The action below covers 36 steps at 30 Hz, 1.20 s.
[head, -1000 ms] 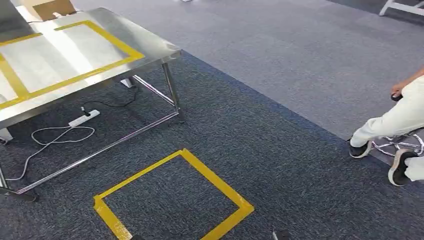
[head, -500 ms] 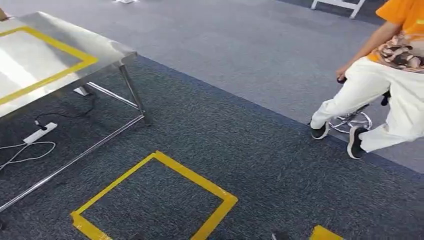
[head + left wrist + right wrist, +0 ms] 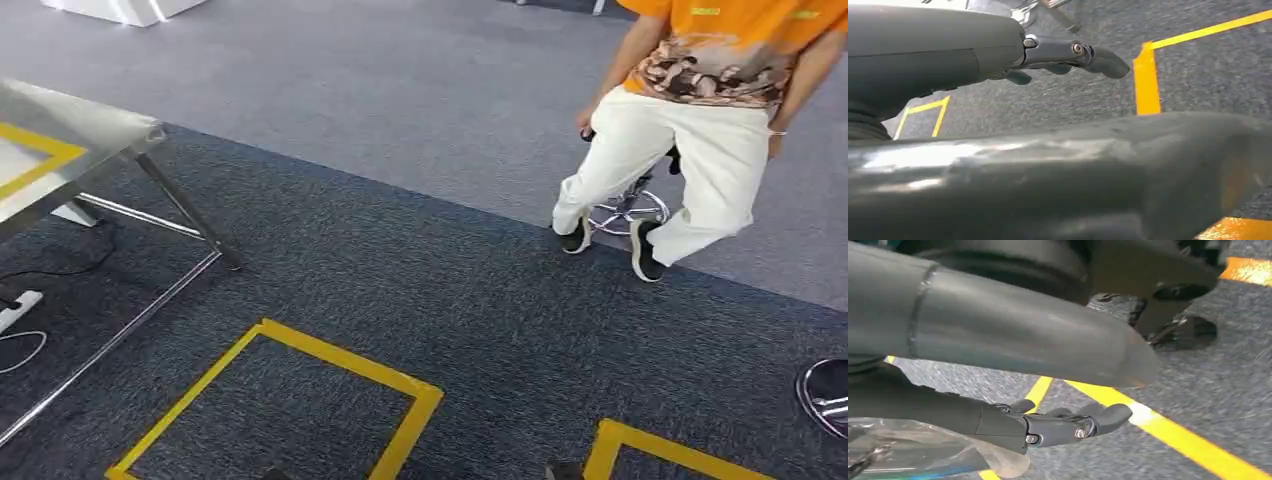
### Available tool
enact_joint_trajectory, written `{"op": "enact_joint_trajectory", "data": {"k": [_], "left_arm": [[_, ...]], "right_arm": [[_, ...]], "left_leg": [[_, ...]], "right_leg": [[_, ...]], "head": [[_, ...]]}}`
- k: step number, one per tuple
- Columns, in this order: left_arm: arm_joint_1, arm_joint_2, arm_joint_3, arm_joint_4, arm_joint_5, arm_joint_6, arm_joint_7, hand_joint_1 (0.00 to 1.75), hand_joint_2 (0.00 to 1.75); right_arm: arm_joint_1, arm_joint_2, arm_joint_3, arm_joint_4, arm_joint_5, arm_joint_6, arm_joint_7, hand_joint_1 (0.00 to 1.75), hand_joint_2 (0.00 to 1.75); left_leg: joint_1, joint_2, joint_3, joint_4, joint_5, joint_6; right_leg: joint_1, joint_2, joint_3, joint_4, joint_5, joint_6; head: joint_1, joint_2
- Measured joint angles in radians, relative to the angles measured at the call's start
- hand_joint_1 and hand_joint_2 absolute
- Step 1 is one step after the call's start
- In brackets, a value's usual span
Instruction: Take the parts from the cabinet and place them on the table.
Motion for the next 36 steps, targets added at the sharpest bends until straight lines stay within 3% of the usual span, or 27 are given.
{"op": "enact_joint_trajectory", "data": {"k": [1,2,3,5,7,8,9,10,12,13,14,16,17,18,19,22,23,24,25,27,28,29,31,32,33,34,36], "left_arm": [[-0.001,0.001,0.0,0.0,0.0,0.0,0.0,0.0,0.0],[-0.001,0.001,0.0,0.0,0.0,0.0,0.0,0.0,0.0],[-0.001,0.001,0.0,0.0,0.0,-0.001,0.0,0.0,0.0],[-0.002,0.0,0.0,0.001,0.0,-0.002,-0.001,0.0,0.0],[-0.002,0.0,0.001,0.001,0.001,-0.002,-0.001,0.0,0.0],[-0.005,0.0,0.002,0.001,0.0,-0.002,-0.001,0.0,0.0],[-0.006,0.0,0.002,0.001,0.001,-0.002,-0.001,0.0,0.0],[-0.005,-0.002,0.002,0.001,0.001,-0.002,-0.001,0.0,0.0],[0.0,0.0,0.004,0.001,0.003,-0.002,0.0,0.0,0.0],[0.001,0.0,0.006,0.001,0.005,-0.002,0.002,0.0,0.0],[0.0,0.001,0.006,0.001,0.005,-0.002,0.002,0.0,0.0],[-0.005,0.0,0.008,0.001,0.005,-0.002,0.002,0.0,0.0],[-0.006,-0.001,0.008,0.001,0.004,-0.002,0.002,0.0,0.0],[-0.006,-0.001,0.01,0.001,0.004,-0.002,0.002,0.0,0.0],[-0.006,-0.001,0.013,0.001,0.004,-0.002,0.002,0.0,0.0],[-0.007,-0.003,0.017,0.001,0.004,-0.002,0.002,0.0,0.0],[-0.008,-0.003,0.018,0.001,0.004,-0.002,0.003,0.0,0.0],[-0.009,-0.002,0.019,0.001,0.003,-0.002,0.003,0.0,0.0],[-0.008,-0.002,0.019,0.001,0.002,-0.003,0.003,0.0,0.0],[-0.004,-0.001,0.021,0.001,0.002,-0.006,0.003,0.0,0.0],[-0.002,-0.001,0.021,0.001,0.002,-0.008,0.003,0.0,0.0],[0.0,0.0,0.022,0.001,0.002,-0.008,0.003,0.0,0.0],[-0.002,0.0,0.022,0.001,0.002,-0.011,0.002,0.0,0.0],[-0.002,0.0,0.022,0.001,0.001,-0.013,0.002,0.0,0.0],[-0.001,0.0,0.022,0.001,0.001,-0.014,0.0,0.0,0.0],[0.0,0.0,0.022,0.003,0.001,-0.016,0.0,0.0,0.0],[-0.003,-0.001,0.022,0.003,0.0,-0.018,-0.001,0.0,0.0]], "right_arm": [[-0.001,0.0,0.0,0.0,0.0,0.0,0.002,0.0,0.0],[-0.002,0.0,0.0,0.0,0.001,0.0,0.002,0.0,0.0],[-0.003,0.0,0.0,0.0,0.001,0.0,0.002,0.0,0.0],[-0.007,0.0,0.0,0.0,0.002,0.0,0.002,0.0,0.0],[-0.002,0.0,0.0,0.0,0.001,0.0,0.003,0.0,0.0],[0.0,0.0,0.0,0.0,0.0,0.0,0.005,0.0,0.0],[0.001,0.0,0.0,0.0,0.0,0.0,0.006,0.0,0.0],[-0.002,0.0,0.0,0.0,0.0,0.0,0.008,0.0,0.0],[-0.006,0.0,0.0,0.0,0.0,0.0,0.011,0.0,0.0],[-0.005,0.0,0.0,0.0,0.0,0.0,0.014,0.0,0.0],[-0.002,0.0,0.0,0.0,0.0,0.0,0.019,0.0,0.0],[0.002,0.0,0.0,0.0,0.002,0.0,0.02,0.0,0.0],[0.0,0.0,0.0,0.0,0.002,0.0,0.019,0.0,0.0],[-0.003,0.0,0.0,0.0,0.002,0.0,0.02,0.0,0.0],[-0.007,0.0,0.0,0.0,0.002,0.0,0.019,0.0,0.0],[-0.001,0.0,0.0,0.0,0.001,0.0,0.021,0.0,0.0],[-0.001,0.0,0.0,0.0,0.001,0.0,0.021,0.0,0.0],[-0.001,0.0,0.0,0.0,0.001,0.0,0.023,0.0,0.0],[-0.003,0.0,-0.001,0.0,0.0,0.0,0.023,0.0,0.0],[-0.007,0.0,0.0,0.0,0.0,0.001,0.024,0.0,0.0],[-0.006,0.0,0.0,0.0,0.001,0.001,0.024,0.0,0.0],[-0.004,0.0,0.0,0.0,0.001,0.001,0.025,0.0,0.0],[-0.001,0.0,-0.001,0.0,0.0,0.001,0.026,0.0,0.0],[-0.002,0.0,-0.001,0.0,0.0,0.001,0.026,0.0,0.0],[-0.003,0.0,-0.001,0.0,0.0,0.001,0.026,0.0,0.0],[-0.007,0.0,-0.001,0.0,0.0,0.001,0.026,0.0,0.0],[-0.005,0.0,-0.001,0.0,0.001,0.001,0.026,0.0,0.0]], "left_leg": [[0.002,-0.012,0.038,-0.089,0.051,0.002],[0.006,-0.055,0.073,-0.17,0.09,0.004],[0.012,-0.124,0.084,-0.198,0.079,0.007],[0.01,-0.112,0.082,-0.214,0.077,0.007],[0.01,-0.086,0.083,-0.218,0.082,0.022],[0.014,-0.066,0.086,-0.226,0.087,0.03],[0.012,-0.054,0.086,-0.229,0.089,0.035],[0.008,-0.034,0.085,-0.229,0.089,0.038],[0.002,0.007,0.084,-0.228,0.087,0.042],[0.0,0.025,0.083,-0.228,0.087,0.042],[0.0,0.039,0.083,-0.228,0.086,0.042],[0.0,0.061,0.086,-0.227,0.084,0.04],[0.0,0.072,0.088,-0.227,0.083,0.038],[-0.003,0.08,0.09,-0.228,0.08,0.034],[-0.009,0.09,0.089,-0.224,0.077,0.027],[-0.006,0.115,0.095,-0.228,0.08,0.014],[-0.002,0.104,0.093,-0.223,0.07,0.006],[0.0,0.054,0.088,-0.201,0.05,0.002],[0.001,0.026,0.066,-0.146,0.012,0.001],[0.001,0.006,-0.004,0.015,-0.062,-0.001],[0.001,0.004,-0.028,0.068,-0.073,-0.002],[0.002,0.003,-0.032,0.072,-0.06,-0.002],[0.003,-0.003,0.008,-0.029,0.019,0.0],[0.006,-0.025,0.045,-0.116,0.068,0.001],[0.013,-0.088,0.072,-0.183,0.091,0.001],[0.017,-0.116,0.08,-0.209,0.078,0.002],[0.009,-0.094,0.074,-0.204,0.076,0.005]], "right_leg": [[-0.001,0.017,0.0,0.003,0.001,0.002],[-0.002,0.028,-0.002,0.006,0.0,0.006],[0.0,0.04,-0.009,0.011,0.0,0.012],[-0.004,0.065,-0.03,0.021,0.006,0.028],[-0.007,0.092,-0.043,0.014,0.014,0.044],[-0.009,0.082,-0.048,0.021,0.008,0.045],[-0.001,0.015,-0.064,0.053,-0.016,0.047],[-0.002,-0.025,-0.101,0.125,-0.058,0.051],[-0.003,-0.053,-0.173,0.278,-0.124,0.055],[-0.004,-0.058,-0.19,0.321,-0.133,0.056],[-0.004,-0.061,-0.182,0.313,-0.117,0.057],[-0.003,-0.073,-0.099,0.172,-0.044,0.052],[-0.002,-0.094,-0.042,0.077,-0.01,0.047],[0.004,-0.139,-0.013,0.016,-0.02,0.044],[0.011,-0.131,-0.003,0.01,-0.016,0.034],[0.016,-0.102,-0.015,0.013,-0.013,0.022],[0.005,-0.093,-0.004,0.001,-0.005,0.012],[0.005,-0.084,-0.004,-0.001,-0.003,0.008],[0.005,-0.076,-0.005,-0.001,0.0,0.002],[0.006,-0.048,-0.006,-0.001,0.0,-0.003],[0.006,-0.033,-0.006,0.0,0.0,-0.003],[0.006,-0.02,-0.005,0.0,0.0,-0.002],[0.005,0.009,-0.004,0.005,0.0,-0.001],[0.004,0.024,-0.005,0.009,-0.001,0.001],[0.003,0.035,-0.01,0.014,-0.002,0.005],[0.009,0.051,-0.021,0.029,-0.005,0.014],[-0.002,0.074,-0.035,0.026,0.003,0.028]], "head": [[0.0,0.0],[0.0,0.0],[0.001,0.0],[0.002,0.0],[0.002,0.0],[0.002,0.0],[0.008,0.0],[0.016,0.0],[0.015,0.0],[0.015,0.0],[0.015,0.0],[0.016,0.0],[0.016,0.0],[0.015,0.0],[0.013,0.0],[0.015,0.0],[0.015,0.0],[0.01,0.0],[0.008,0.0],[0.007,0.0],[0.006,0.0],[0.007,0.0],[0.007,0.0],[0.006,0.0],[0.006,0.0],[0.008,0.0],[0.007,0.0]]}}
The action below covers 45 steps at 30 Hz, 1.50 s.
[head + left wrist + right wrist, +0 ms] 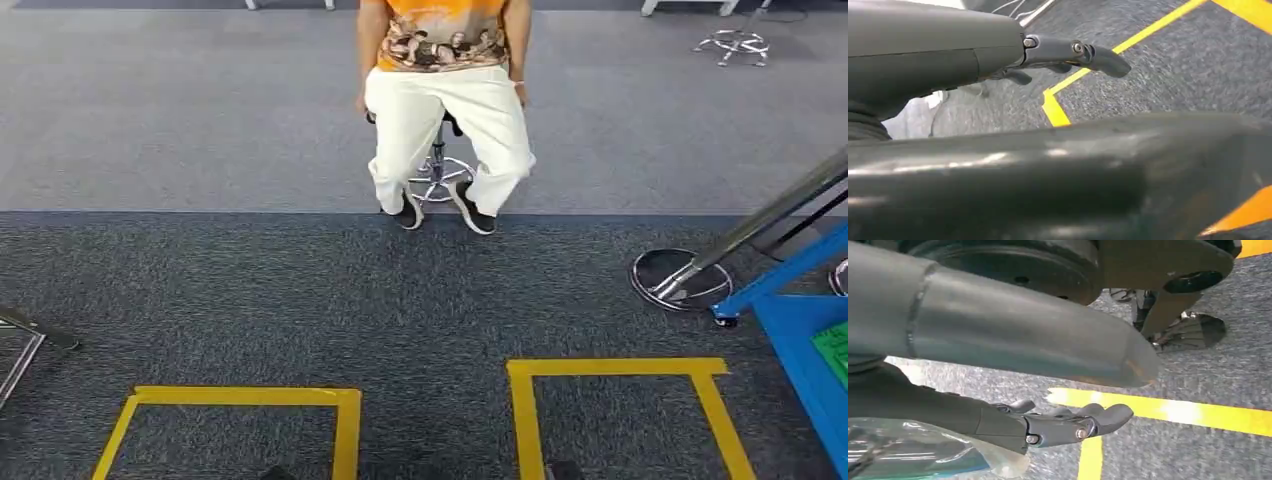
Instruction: Take the parts from the cabinet and place them on the table.
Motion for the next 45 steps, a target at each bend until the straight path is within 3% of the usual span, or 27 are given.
{"op": "enact_joint_trajectory", "data": {"k": [2,3,4,6,8,9,12,13,16,18,19,21,22,23,25,27,29,32,34,35,37,38,39,40,43,44,45], "left_arm": [[-0.001,0.0,0.0,0.0,0.0,0.0,0.0,0.0,0.0],[-0.003,0.001,0.001,0.0,0.0,0.001,0.0,0.0,0.0],[-0.003,0.0,0.001,0.0,-0.001,0.002,0.0,0.0,0.0],[0.001,0.0,0.001,0.0,-0.004,0.002,0.005,0.0,0.0],[0.003,0.001,0.001,0.0,-0.005,0.005,0.008,0.0,0.0],[0.002,0.002,0.001,0.0,-0.005,0.005,0.009,0.0,0.0],[-0.003,0.0,0.001,0.0,-0.006,0.005,0.009,0.0,0.0],[-0.003,-0.001,0.001,0.0,-0.007,0.005,0.009,0.0,0.0],[-0.003,-0.002,0.001,0.0,-0.008,0.005,0.008,0.0,0.0],[-0.004,-0.003,0.002,0.0,-0.011,0.008,0.007,0.0,0.0],[-0.004,-0.003,0.002,0.0,-0.013,0.011,0.006,0.0,0.0],[-0.004,-0.003,0.003,0.0,-0.013,0.011,0.006,0.0,0.0],[-0.003,-0.003,0.003,0.0,-0.013,0.011,0.006,0.0,0.0],[-0.001,-0.003,0.003,0.0,-0.013,0.011,0.006,0.0,0.0],[0.0,-0.002,0.003,0.0,-0.013,0.011,0.006,0.0,0.0],[0.0,-0.002,0.004,0.0,-0.013,0.011,0.006,0.0,0.0],[-0.002,-0.002,0.004,0.0,-0.013,0.011,0.006,0.0,0.0],[-0.001,-0.001,0.004,0.0,-0.013,0.012,0.006,0.0,0.0],[-0.003,-0.002,0.005,0.0,-0.013,0.013,0.006,0.0,0.0],[-0.004,-0.002,0.005,0.0,-0.013,0.014,0.006,0.0,0.0],[-0.004,-0.003,0.005,0.0,-0.013,0.014,0.006,0.0,0.0],[-0.004,-0.003,0.005,0.0,-0.013,0.014,0.006,0.0,0.0],[-0.004,-0.002,0.006,0.0,-0.013,0.014,0.006,0.0,0.0],[-0.004,-0.002,0.006,0.0,-0.013,0.014,0.006,0.0,0.0],[-0.004,-0.003,0.006,0.0,-0.013,0.014,0.005,0.0,0.0],[-0.005,-0.002,0.006,0.0,-0.013,0.014,0.005,0.0,0.0],[-0.005,-0.002,0.006,0.0,-0.013,0.014,0.004,0.0,0.0]], "right_arm": [[0.005,0.0,0.0,0.0,0.0,0.0,0.0,0.0,0.0],[0.007,0.0,0.0,0.0,0.0,0.0,0.0,0.0,0.0],[0.006,0.0,0.0,0.0,0.0,0.0,0.002,0.0,0.0],[-0.002,0.0,0.0,0.0,0.01,0.005,0.006,0.0,0.0],[-0.001,0.0,0.0,0.0,0.014,0.011,0.015,0.0,0.0],[0.003,0.0,0.0,0.0,0.019,0.013,0.019,0.0,0.0],[0.005,0.0,0.001,0.0,0.028,0.017,0.024,0.0,0.0],[0.001,0.0,0.001,0.0,0.028,0.018,0.027,0.0,0.0],[0.001,0.0,0.002,0.0,0.029,0.02,0.03,0.0,0.0],[0.004,0.0,0.001,0.0,0.029,0.02,0.031,0.0,0.0],[0.003,0.0,0.001,0.0,0.029,0.02,0.031,0.0,0.0],[0.001,0.0,0.001,0.0,0.029,0.02,0.031,0.0,0.0],[0.001,0.0,0.001,0.0,0.029,0.021,0.031,0.0,0.0],[0.002,0.0,0.001,0.0,0.029,0.021,0.032,0.0,0.0],[0.003,0.0,0.001,0.0,0.029,0.021,0.033,0.0,0.0],[0.002,0.0,0.001,0.0,0.029,0.022,0.032,0.0,0.0],[0.001,0.0,0.001,0.0,0.029,0.023,0.032,0.0,0.0],[0.002,0.0,0.001,0.0,0.029,0.023,0.033,0.0,0.0],[0.003,0.0,0.001,0.0,0.029,0.023,0.032,0.0,0.0],[0.002,0.0,0.002,0.0,0.029,0.023,0.032,0.0,0.0],[0.002,0.0,0.002,0.0,0.029,0.023,0.032,0.0,0.0],[0.002,0.0,0.002,0.0,0.029,0.023,0.032,0.0,0.0],[0.004,0.0,0.001,0.0,0.029,0.024,0.032,0.0,0.0],[0.006,0.0,0.001,0.0,0.029,0.024,0.032,0.0,0.0],[0.003,0.0,0.001,0.0,0.029,0.024,0.032,0.0,0.0],[0.0,0.0,0.002,0.0,0.029,0.024,0.032,0.0,0.0],[-0.001,0.001,0.002,0.0,0.029,0.025,0.032,0.0,0.0]], "left_leg": [[0.003,0.026,0.003,-0.011,0.008,0.017],[0.003,0.042,0.005,-0.015,0.012,0.022],[0.0,0.054,0.005,-0.017,0.013,0.026],[-0.005,0.085,0.004,-0.017,0.012,0.03],[-0.006,0.105,0.002,-0.016,0.011,0.031],[-0.006,0.11,0.002,-0.016,0.011,0.031],[-0.006,0.113,0.005,-0.016,0.009,0.028],[-0.012,0.114,0.004,-0.015,0.008,0.022],[-0.009,0.115,0.004,-0.018,0.012,0.005],[-0.004,0.113,0.005,-0.012,0.002,-0.008],[-0.005,0.105,-0.007,0.019,-0.023,-0.009],[-0.004,0.101,-0.072,0.164,-0.099,-0.012],[-0.004,0.101,-0.108,0.238,-0.125,-0.013],[-0.004,0.1,-0.129,0.276,-0.129,-0.014],[-0.004,0.099,-0.109,0.219,-0.068,-0.012],[-0.005,0.098,-0.034,0.052,0.023,-0.006],[-0.007,0.09,-0.007,-0.016,0.018,-0.002],[-0.013,0.09,-0.012,-0.013,0.021,0.009],[-0.005,0.092,-0.007,-0.025,0.029,0.023],[-0.005,0.093,-0.008,-0.025,0.029,0.028],[-0.006,0.096,-0.008,-0.025,0.028,0.03],[-0.006,0.098,-0.008,-0.025,0.027,0.031],[-0.006,0.098,-0.007,-0.025,0.027,0.03],[-0.006,0.098,-0.006,-0.025,0.026,0.03],[-0.003,0.097,0.001,-0.023,0.02,0.02],[-0.01,0.097,-0.002,-0.018,0.015,0.011],[-0.01,0.097,-0.004,-0.015,0.014,0.006]], "right_leg": [[-0.003,0.018,-0.019,-0.004,0.006,0.014],[0.0,-0.036,-0.02,0.013,-0.006,0.014],[0.003,-0.091,-0.042,0.058,-0.039,0.018],[0.001,-0.125,-0.114,0.211,-0.115,0.025],[-0.003,-0.132,-0.149,0.293,-0.137,0.029],[-0.004,-0.134,-0.136,0.277,-0.118,0.03],[-0.004,-0.143,-0.002,0.046,-0.012,0.021],[0.002,-0.152,0.024,-0.001,-0.033,0.017],[0.008,-0.147,0.028,-0.002,-0.028,0.002],[0.0,-0.146,0.038,-0.02,-0.017,-0.016],[0.002,-0.144,0.04,-0.023,-0.016,-0.023],[0.004,-0.142,0.04,-0.023,-0.017,-0.031],[0.006,-0.14,0.04,-0.022,-0.018,-0.032],[0.007,-0.137,0.04,-0.021,-0.019,-0.034],[0.008,-0.131,0.043,-0.02,-0.021,-0.033],[0.008,-0.125,0.048,-0.016,-0.025,-0.029],[0.015,-0.121,0.04,-0.007,-0.031,-0.019],[0.008,-0.122,0.04,-0.015,-0.026,-0.004],[0.007,-0.127,0.022,0.009,-0.047,0.006],[0.006,-0.129,0.0,0.057,-0.077,0.01],[0.003,-0.129,-0.076,0.214,-0.145,0.015],[0.003,-0.129,-0.111,0.28,-0.166,0.018],[0.0,-0.129,-0.129,0.308,-0.164,0.02],[-0.002,-0.13,-0.122,0.287,-0.138,0.021],[-0.011,-0.138,-0.006,0.045,-0.013,0.023],[-0.004,-0.141,0.018,0.003,-0.029,0.025],[-0.006,-0.138,0.022,0.001,-0.025,0.013]], "head": [[0.0,0.0],[0.002,0.0],[0.012,0.0],[0.013,0.0],[0.013,0.0],[0.013,0.0],[0.013,0.0],[0.013,0.0],[0.011,0.0],[0.011,0.0],[0.008,0.0],[0.006,0.0],[0.007,0.0],[0.006,0.0],[0.007,0.0],[0.006,0.0],[0.007,0.0],[0.008,0.0],[0.008,0.0],[0.011,0.0],[0.01,0.0],[0.011,0.0],[0.011,0.0],[0.011,0.0],[0.014,0.0],[0.015,0.0],[0.012,0.0]]}}
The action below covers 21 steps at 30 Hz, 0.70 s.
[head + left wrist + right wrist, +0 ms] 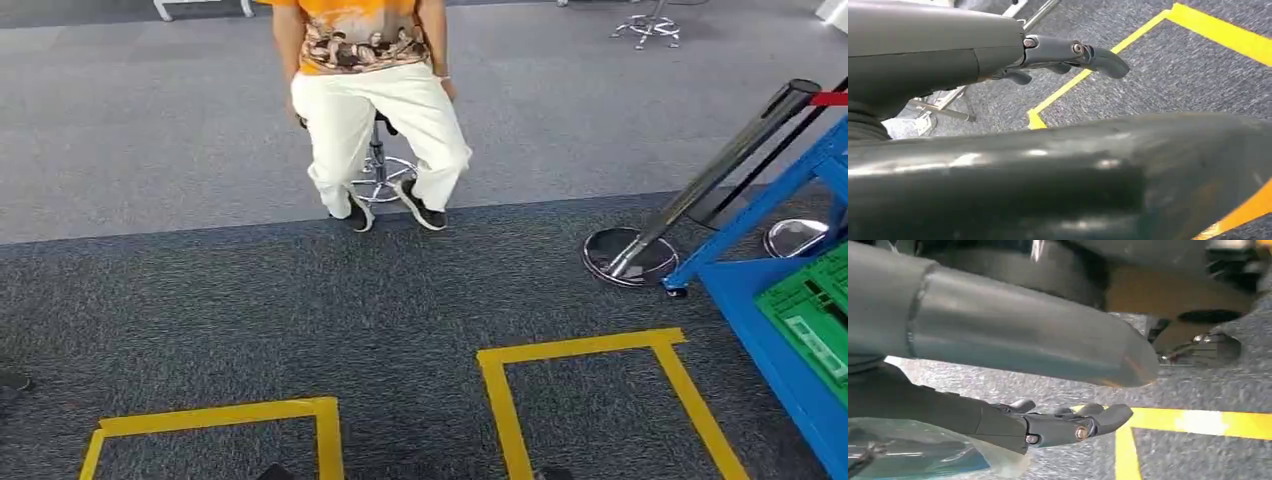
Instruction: Take the parts from the cabinet and place them on the table.
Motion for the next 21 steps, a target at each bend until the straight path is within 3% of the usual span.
{"op": "enact_joint_trajectory", "data": {"k": [2,4,5,8,9,10,11,13,14,15,18,19,20,21], "left_arm": [[0.0,-0.001,0.0,0.0,0.0,0.0,-0.001,0.0,0.0],[-0.001,-0.002,0.0,0.0,0.0,0.0,-0.002,0.0,0.0],[-0.001,-0.002,0.001,0.0,0.0,0.0,-0.003,0.0,0.0],[0.001,-0.002,0.003,0.0,0.002,-0.001,-0.005,0.0,0.0],[0.003,-0.002,0.003,0.0,0.003,-0.002,-0.005,0.0,0.0],[0.004,-0.002,0.003,0.0,0.003,-0.001,-0.005,0.0,0.0],[0.004,-0.002,0.003,0.0,0.003,-0.001,-0.005,0.0,0.0],[0.004,-0.002,0.006,0.0,0.0,-0.001,-0.005,0.0,0.0],[0.004,0.0,0.012,0.0,0.0,-0.001,-0.005,0.0,0.0],[0.002,-0.001,0.015,0.0,0.0,0.0,-0.005,0.0,0.0],[0.002,0.0,0.018,0.0,-0.003,0.0,-0.005,0.0,0.0],[0.003,0.0,0.019,0.0,-0.006,0.001,-0.005,0.0,0.0],[0.002,-0.001,0.02,0.0,-0.008,0.002,-0.005,0.0,0.0],[0.0,-0.002,0.02,0.0,-0.009,0.002,-0.005,0.0,0.0]], "right_arm": [[0.004,0.0,0.0,0.0,0.0,0.0,0.0,0.0,0.0],[0.006,0.0,0.0,0.0,0.0,0.0,0.001,0.0,0.0],[0.005,0.0,0.0,0.0,0.0,0.0,0.0,0.0,0.0],[0.002,0.0,0.0,0.0,0.0,0.0,0.0,0.0,0.0],[0.004,0.0,0.0,0.0,0.0,0.0,0.0,0.0,0.0],[0.005,0.0,0.0,0.0,0.0,0.0,0.0,0.0,0.0],[0.006,0.0,0.0,0.0,0.0,0.0,0.0,0.0,0.0],[0.005,0.0,0.0,0.0,0.0,0.0,0.0,0.0,0.0],[0.005,0.001,0.0,0.0,0.0,0.0,0.0,0.0,0.0],[0.003,0.001,0.0,0.0,0.0,0.0,0.0,0.0,0.0],[0.003,0.001,0.0,0.0,0.0,0.0,0.0,0.0,0.0],[0.001,0.001,0.0,0.0,0.001,0.0,0.0,0.0,0.0],[0.003,0.001,0.0,0.0,0.001,0.0,0.0,0.0,0.0],[0.002,0.001,0.0,0.0,0.001,0.0,0.0,0.0,0.0]], "left_leg": [[0.004,0.0,0.002,-0.005,0.004,-0.009],[0.009,-0.001,0.003,0.005,-0.01,-0.019],[0.008,-0.001,-0.012,0.043,-0.035,-0.02],[0.008,-0.003,-0.124,0.277,-0.137,-0.021],[0.008,-0.003,-0.146,0.315,-0.138,-0.02],[0.007,-0.003,-0.144,0.305,-0.117,-0.017],[0.006,-0.003,-0.125,0.257,-0.078,-0.013],[-0.002,-0.004,-0.05,0.084,0.021,0.003],[-0.007,-0.005,-0.027,0.038,0.022,0.01],[-0.008,-0.004,-0.016,0.007,0.009,0.009],[-0.013,-0.005,-0.02,0.008,0.009,0.017],[-0.003,-0.004,-0.01,-0.006,0.015,0.022],[-0.004,-0.004,-0.004,-0.011,0.014,0.024],[-0.003,-0.004,-0.002,-0.011,0.011,0.029]], "right_leg": [[0.006,0.001,-0.003,0.002,-0.002,-0.009],[0.001,0.001,0.003,-0.005,0.003,-0.024],[0.003,0.001,0.005,-0.005,0.001,-0.032],[0.01,0.001,0.01,-0.005,-0.007,-0.047],[0.013,0.002,0.013,-0.005,-0.009,-0.049],[0.016,0.003,0.017,-0.005,-0.011,-0.05],[0.017,0.005,0.022,-0.005,-0.013,-0.05],[0.019,0.008,0.034,-0.005,-0.02,-0.047],[0.02,0.008,0.028,-0.005,-0.023,-0.043],[0.024,0.012,0.032,0.001,-0.029,-0.036],[0.018,0.008,0.032,-0.005,-0.029,-0.022],[0.018,0.008,0.025,-0.001,-0.037,-0.016],[0.017,0.007,0.014,0.026,-0.05,-0.01],[0.015,0.008,-0.02,0.09,-0.079,-0.006]], "head": [[0.0,0.0],[-0.001,0.0],[-0.006,0.0],[-0.009,0.0],[-0.009,0.0],[-0.008,0.0],[-0.009,0.0],[-0.009,0.0],[-0.008,0.0],[-0.009,0.0],[-0.008,0.0],[-0.01,0.0],[-0.006,0.0],[-0.002,0.0]]}}
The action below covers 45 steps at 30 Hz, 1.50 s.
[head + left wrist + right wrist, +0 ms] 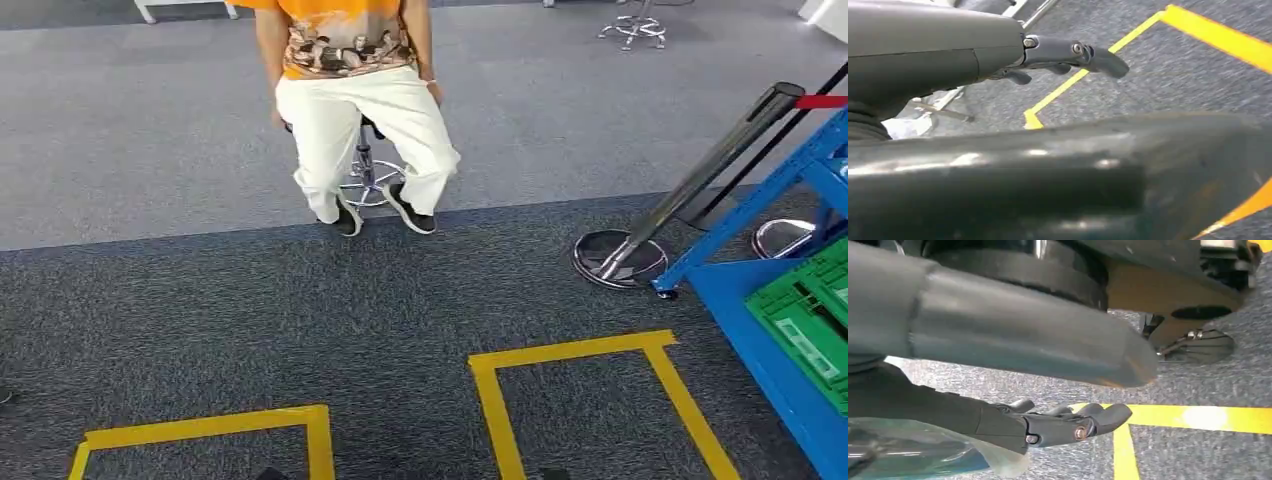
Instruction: Take the parts from the cabinet and place them on the table.
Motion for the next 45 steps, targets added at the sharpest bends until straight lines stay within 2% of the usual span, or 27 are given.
{"op": "enact_joint_trajectory", "data": {"k": [2,3,4,5,7,8,9,10,14,15,17,18,19,20,23,25,28,30,33,34,35,36,38,39,40,41,45], "left_arm": [[-0.001,-0.003,0.0,0.0,0.0,0.0,0.0,0.0,0.0],[-0.001,-0.003,0.001,0.0,0.0,0.0,0.0,0.0,0.0],[0.0,-0.003,0.001,0.0,0.0,-0.001,0.0,0.0,0.0],[0.002,-0.004,0.001,0.0,0.0,-0.001,0.0,0.0,0.0],[0.002,-0.005,0.002,0.0,0.0,-0.001,0.0,0.0,0.0],[0.002,-0.005,0.002,0.0,0.0,-0.001,-0.001,0.0,0.0],[0.0,-0.005,0.002,0.0,0.0,-0.001,-0.001,0.0,0.0],[-0.001,-0.004,0.002,0.0,0.0,-0.001,-0.002,0.0,0.0],[-0.002,-0.005,0.002,0.0,0.0,-0.001,-0.002,0.0,0.0],[-0.003,-0.005,0.002,0.0,0.0,0.0,-0.002,0.0,0.0],[-0.003,-0.005,0.002,0.0,0.0,0.0,-0.002,0.0,0.0],[0.0,-0.005,0.002,0.0,0.0,-0.001,-0.002,0.0,0.0],[0.002,-0.005,0.002,0.0,0.0,-0.001,-0.002,0.0,0.0],[0.004,-0.005,0.002,0.0,0.0,-0.001,-0.002,0.0,0.0],[0.004,-0.005,0.003,0.0,0.0,-0.001,-0.002,0.0,0.0],[0.001,-0.005,0.004,0.0,0.0,0.0,-0.002,0.0,0.0],[0.003,-0.004,0.005,0.0,0.0,0.0,-0.002,0.0,0.0],[0.004,-0.006,0.007,0.0,0.0,0.001,-0.002,0.0,0.0],[0.0,-0.008,0.007,0.0,-0.002,0.0,-0.002,0.0,0.0],[0.001,-0.007,0.007,0.0,-0.002,0.0,-0.002,0.0,0.0],[0.002,-0.007,0.008,0.0,-0.002,0.0,-0.002,0.0,0.0],[0.004,-0.007,0.008,0.0,-0.002,0.0,-0.002,0.0,0.0],[0.004,-0.009,0.008,0.0,-0.002,-0.001,-0.002,0.0,0.0],[0.003,-0.008,0.008,0.0,-0.002,-0.001,-0.002,0.0,0.0],[0.0,-0.008,0.008,0.0,-0.002,-0.001,-0.002,0.0,0.0],[-0.001,-0.008,0.008,0.0,-0.002,-0.001,-0.002,0.0,0.0],[-0.002,-0.009,0.008,0.0,-0.002,-0.001,-0.002,0.0,0.0]], "right_arm": [[0.0,0.0,0.0,0.0,0.0,0.0,0.0,0.0,0.0],[0.002,0.0,0.0,0.0,0.0,0.0,0.0,0.0,0.0],[0.004,0.0,0.0,0.0,0.0,0.0,0.0,0.0,0.0],[0.005,-0.001,0.0,0.0,0.0,0.0,0.0,0.0,0.0],[0.004,-0.001,0.0,0.0,0.0,0.0,-0.001,0.0,0.0],[0.004,-0.001,0.0,0.0,0.0,0.0,-0.001,0.0,0.0],[0.002,0.0,0.0,0.0,0.0,0.001,-0.002,0.0,0.0],[-0.001,0.0,0.0,0.0,0.0,0.002,-0.002,0.0,0.0],[0.006,0.0,0.0,0.0,0.0,0.002,-0.001,0.0,0.0],[0.005,0.0,0.0,0.0,0.0,0.001,-0.001,0.0,0.0],[0.0,0.0,0.0,0.0,0.0,0.002,-0.002,0.0,0.0],[0.001,0.0,0.0,0.0,0.0,0.002,-0.002,0.0,0.0],[0.002,0.0,0.0,0.0,0.0,0.002,-0.002,0.0,0.0],[0.004,0.0,0.0,0.0,0.0,0.002,-0.001,0.0,0.0],[0.004,0.0,0.0,0.0,0.0,0.002,-0.001,0.0,0.0],[0.001,0.0,0.0,0.0,0.0,0.002,-0.002,0.0,0.0],[0.001,0.0,0.0,0.0,0.0,0.002,-0.002,0.0,0.0],[0.0,0.0,0.0,0.0,0.0,0.003,-0.002,0.0,0.0],[0.0,0.0,0.0,0.0,0.001,0.003,-0.001,0.0,0.0],[0.002,0.0,0.0,0.0,0.001,0.003,0.0,0.0,0.0],[0.005,0.0,0.0,0.0,0.001,0.003,0.001,0.0,0.0],[0.006,-0.001,0.0,0.0,0.001,0.003,0.001,0.0,0.0],[0.005,-0.001,0.0,0.0,0.001,0.003,0.001,0.0,0.0],[0.004,-0.001,0.0,0.001,0.001,0.004,0.001,0.0,0.0],[0.002,0.0,0.0,0.001,0.001,0.005,0.001,0.0,0.0],[0.0,0.0,0.0,0.0,0.001,0.006,0.001,0.0,0.0],[0.006,-0.001,0.0,0.0,0.001,0.006,0.002,0.0,0.0]], "left_leg": [[0.0,0.002,0.003,0.0,-0.006,0.004],[0.0,0.002,0.006,0.001,-0.01,0.004],[0.0,0.001,0.011,0.001,-0.014,0.003],[0.002,0.0,0.019,0.001,-0.02,0.002],[0.007,-0.001,0.041,0.001,-0.035,-0.007],[0.007,0.0,0.047,0.001,-0.044,-0.015],[0.002,-0.002,0.048,0.006,-0.051,-0.024],[0.002,-0.002,0.046,0.008,-0.052,-0.029],[0.007,-0.001,0.057,0.017,-0.073,-0.045],[0.007,-0.001,0.038,0.057,-0.088,-0.046],[0.007,-0.001,-0.06,0.235,-0.155,-0.048],[0.007,-0.001,-0.103,0.304,-0.17,-0.047],[0.007,-0.001,-0.13,0.33,-0.158,-0.046],[0.006,-0.001,-0.132,0.309,-0.122,-0.042],[-0.002,-0.002,-0.063,0.085,0.041,-0.022],[-0.01,-0.002,-0.031,0.037,0.004,-0.017],[-0.012,-0.006,-0.031,0.028,-0.002,-0.01],[-0.003,-0.005,-0.006,0.006,0.0,-0.002],[-0.002,-0.004,0.007,0.005,-0.015,0.005],[-0.002,-0.005,0.014,0.005,-0.022,0.005],[-0.001,-0.006,0.025,0.005,-0.03,0.005],[0.0,-0.007,0.04,0.005,-0.041,0.002],[0.006,-0.008,0.072,0.006,-0.064,-0.008],[0.003,-0.008,0.075,0.004,-0.074,-0.016],[0.0,-0.009,0.075,0.01,-0.083,-0.024],[0.0,-0.007,0.076,0.005,-0.082,-0.027],[0.005,-0.007,0.089,0.01,-0.103,-0.044]], "right_leg": [[-0.006,-0.001,-0.091,0.155,-0.056,0.009],[-0.008,-0.001,-0.13,0.212,-0.066,0.013],[-0.011,-0.002,-0.147,0.223,-0.053,0.015],[-0.014,-0.002,-0.138,0.189,-0.014,0.018],[-0.017,-0.005,-0.069,0.029,0.09,0.021],[-0.019,-0.011,-0.035,-0.052,0.122,0.024],[-0.01,-0.01,-0.01,-0.065,0.101,0.022],[-0.011,-0.011,-0.008,-0.074,0.09,0.003],[-0.011,-0.008,0.008,-0.083,0.08,-0.024],[-0.011,-0.008,0.014,-0.084,0.076,-0.031],[-0.007,-0.009,0.025,-0.084,0.064,-0.045],[-0.004,-0.008,0.032,-0.084,0.058,-0.047],[-0.002,-0.005,0.041,-0.084,0.052,-0.047],[0.0,-0.003,0.052,-0.084,0.044,-0.047],[0.002,0.001,0.085,-0.085,0.021,-0.044],[0.004,0.005,0.079,-0.085,0.008,-0.028],[0.0,-0.002,0.084,-0.096,0.004,-0.012],[-0.001,-0.004,0.072,-0.058,-0.019,-0.004],[-0.006,-0.004,-0.074,0.17,-0.095,0.009],[-0.009,-0.004,-0.112,0.212,-0.092,0.013],[-0.012,-0.004,-0.126,0.205,-0.059,0.015],[-0.015,-0.004,-0.116,0.154,-0.005,0.018],[-0.019,-0.009,-0.057,-0.017,0.118,0.022],[-0.014,-0.01,-0.041,-0.035,0.104,0.022],[-0.013,-0.009,-0.018,-0.065,0.096,0.013],[-0.011,-0.009,-0.021,-0.058,0.092,0.0],[-0.012,-0.008,-0.006,-0.069,0.078,-0.025]], "head": [[0.001,0.0],[0.0,0.0],[0.003,0.0],[0.002,0.0],[0.003,0.0],[0.004,0.0],[0.005,0.0],[0.003,0.0],[-0.002,0.0],[-0.009,0.0],[-0.011,0.0],[-0.01,0.0],[-0.01,0.0],[-0.01,0.0],[-0.011,0.0],[-0.013,0.0],[-0.013,0.0],[-0.011,0.0],[-0.011,0.0],[-0.011,0.0],[-0.011,0.0],[-0.012,0.0],[-0.011,0.0],[-0.01,0.0],[-0.008,0.0],[-0.01,0.0],[-0.018,0.0]]}}
